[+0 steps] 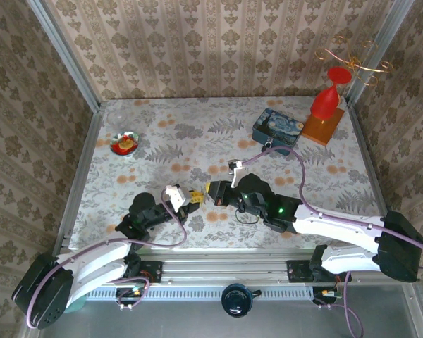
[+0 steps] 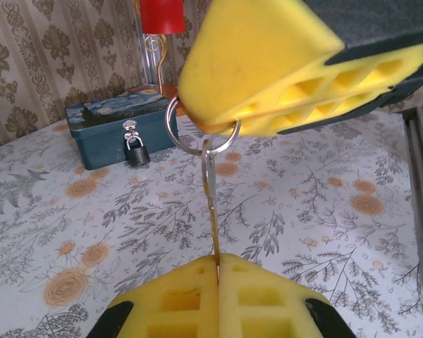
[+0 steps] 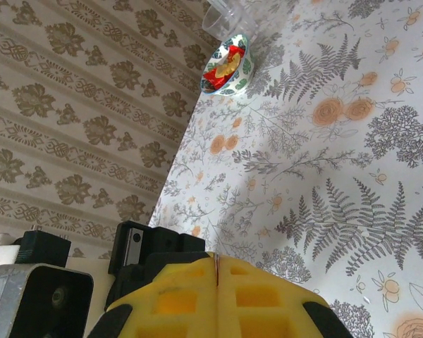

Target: Unlock a padlock with a key

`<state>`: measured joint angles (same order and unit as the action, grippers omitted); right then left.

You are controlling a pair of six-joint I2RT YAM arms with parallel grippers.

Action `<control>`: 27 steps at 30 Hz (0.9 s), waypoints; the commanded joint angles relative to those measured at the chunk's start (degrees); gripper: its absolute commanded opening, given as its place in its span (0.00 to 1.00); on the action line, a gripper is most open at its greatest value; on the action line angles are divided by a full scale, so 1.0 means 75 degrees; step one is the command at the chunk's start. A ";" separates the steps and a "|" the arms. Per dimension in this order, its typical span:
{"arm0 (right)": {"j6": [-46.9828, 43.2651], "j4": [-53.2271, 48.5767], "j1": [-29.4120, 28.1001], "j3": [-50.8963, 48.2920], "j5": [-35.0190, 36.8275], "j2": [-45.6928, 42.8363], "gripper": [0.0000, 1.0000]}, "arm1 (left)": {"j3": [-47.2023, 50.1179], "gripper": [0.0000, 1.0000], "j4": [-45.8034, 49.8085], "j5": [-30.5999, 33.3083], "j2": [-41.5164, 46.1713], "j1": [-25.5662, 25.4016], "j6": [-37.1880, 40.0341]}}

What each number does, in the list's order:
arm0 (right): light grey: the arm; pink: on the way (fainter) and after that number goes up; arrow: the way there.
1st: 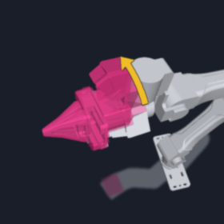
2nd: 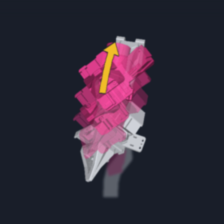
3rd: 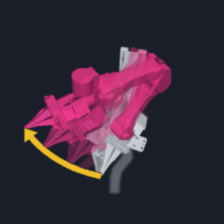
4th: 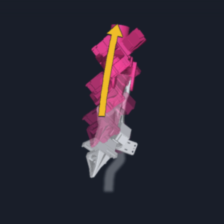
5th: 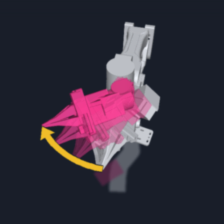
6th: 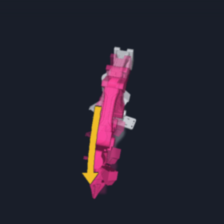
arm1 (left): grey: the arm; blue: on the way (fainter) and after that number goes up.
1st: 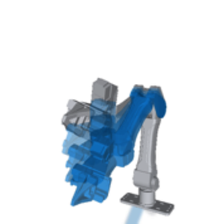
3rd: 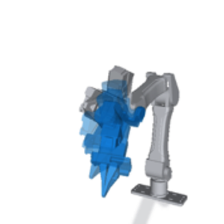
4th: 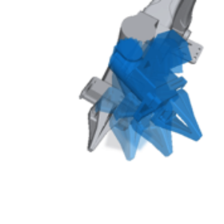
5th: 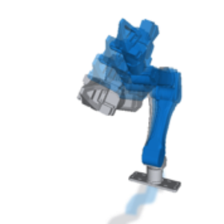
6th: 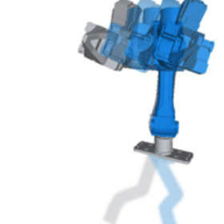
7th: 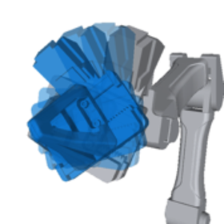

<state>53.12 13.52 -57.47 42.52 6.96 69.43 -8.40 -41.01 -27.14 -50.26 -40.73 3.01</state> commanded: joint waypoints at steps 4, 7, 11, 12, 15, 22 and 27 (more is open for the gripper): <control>0.0192 0.0228 0.0022 -0.0115 0.0244 -0.0094 0.00 | -0.0180 0.00 0.0142 -0.0145 0.0000 0.0077 0.0059; 0.0193 0.0181 0.0033 -0.0127 0.0255 -0.0087 0.00 | -0.0192 0.00 0.0144 -0.0144 0.0003 0.0075 0.0045; 0.0153 -0.0023 0.0052 -0.0121 0.0244 -0.0047 0.00 | -0.0220 0.00 0.0197 -0.0144 0.0020 0.0107 0.0003; 0.0131 -0.0094 0.0079 -0.0137 0.0228 -0.0046 0.00 | -0.0247 0.00 0.0263 -0.0142 0.0022 0.0110 0.0009; -0.0063 -0.0182 0.0248 -0.0224 0.0001 -0.0069 0.07 | -0.0378 0.00 0.0562 -0.0164 -0.0020 0.0113 0.0095; -0.1497 -0.0688 0.0604 -0.0184 -0.0639 -0.0303 0.33 | -0.0791 0.00 0.1125 -0.0280 -0.0576 0.0065 0.0299; -0.3176 -0.0798 0.1014 -0.0519 -0.1210 -0.0784 0.43 | -0.0984 0.00 0.1427 -0.0285 -0.0842 -0.0040 0.0486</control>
<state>39.90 9.37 -51.62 40.29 1.65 66.22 -13.54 -32.49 -27.83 -56.18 -40.49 4.43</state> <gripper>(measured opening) 0.417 0.056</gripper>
